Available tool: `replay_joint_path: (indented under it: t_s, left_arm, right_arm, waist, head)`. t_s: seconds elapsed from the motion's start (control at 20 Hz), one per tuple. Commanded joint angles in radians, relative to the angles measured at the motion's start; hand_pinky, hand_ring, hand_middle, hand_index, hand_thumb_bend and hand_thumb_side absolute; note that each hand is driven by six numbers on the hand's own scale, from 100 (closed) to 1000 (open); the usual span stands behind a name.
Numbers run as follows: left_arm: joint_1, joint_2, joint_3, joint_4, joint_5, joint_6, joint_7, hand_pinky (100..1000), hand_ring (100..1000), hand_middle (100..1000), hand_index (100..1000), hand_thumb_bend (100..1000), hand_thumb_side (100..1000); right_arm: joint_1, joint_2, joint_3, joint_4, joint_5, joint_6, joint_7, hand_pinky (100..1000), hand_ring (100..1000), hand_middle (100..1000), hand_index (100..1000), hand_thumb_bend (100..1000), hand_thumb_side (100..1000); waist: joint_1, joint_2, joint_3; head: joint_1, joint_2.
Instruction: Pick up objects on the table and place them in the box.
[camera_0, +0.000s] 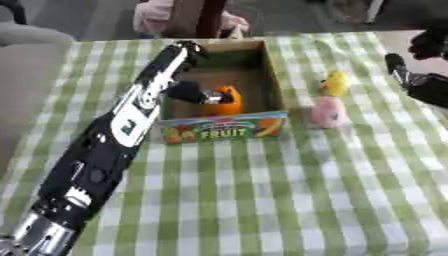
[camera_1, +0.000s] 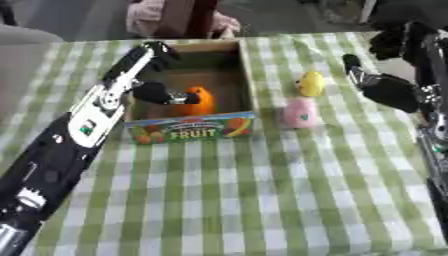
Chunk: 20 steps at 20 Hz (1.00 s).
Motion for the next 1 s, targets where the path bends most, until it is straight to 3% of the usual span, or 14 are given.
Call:
replay_joint_path:
  t_s: [0.05,0.5,0.75,1.0]
  left_arm:
    - [0.004,0.050,0.028,-0.105,0.065,0.020,0.016,673,698,730,755,922,512]
    - [0.163,0.125,0.094,-0.394,0.289,0.072,0.106,631,642,671,733,889,410]
    - [0.250,0.137,0.116,-0.466,0.349,0.094,0.135,625,633,663,729,880,385]
    - [0.298,0.121,0.137,-0.489,0.378,0.100,0.156,619,625,655,726,876,370]
  right_arm:
    - [-0.023,-0.039,-0.007,0.006,0.007,0.001,0.003,630,620,562,741,373,100]
    - [-0.070,-0.147,0.036,0.130,0.028,0.004,0.089,638,633,583,751,415,100]
    - [-0.122,-0.178,0.076,0.254,0.076,-0.009,0.143,643,643,597,763,431,100]
    - [-0.163,-0.155,0.096,0.391,0.133,-0.024,0.179,643,646,601,768,434,100]
  waist:
    - [-0.002,-0.013,0.003]
    - [0.001,-0.010,0.025]
    - [0.001,-0.009,0.037]
    - [0.004,-0.008,0.052]
  head:
    - [-0.008,-0.009]
    - [-0.022,-0.012]
    - [-0.030,-0.013]
    - [-0.035,-0.016]
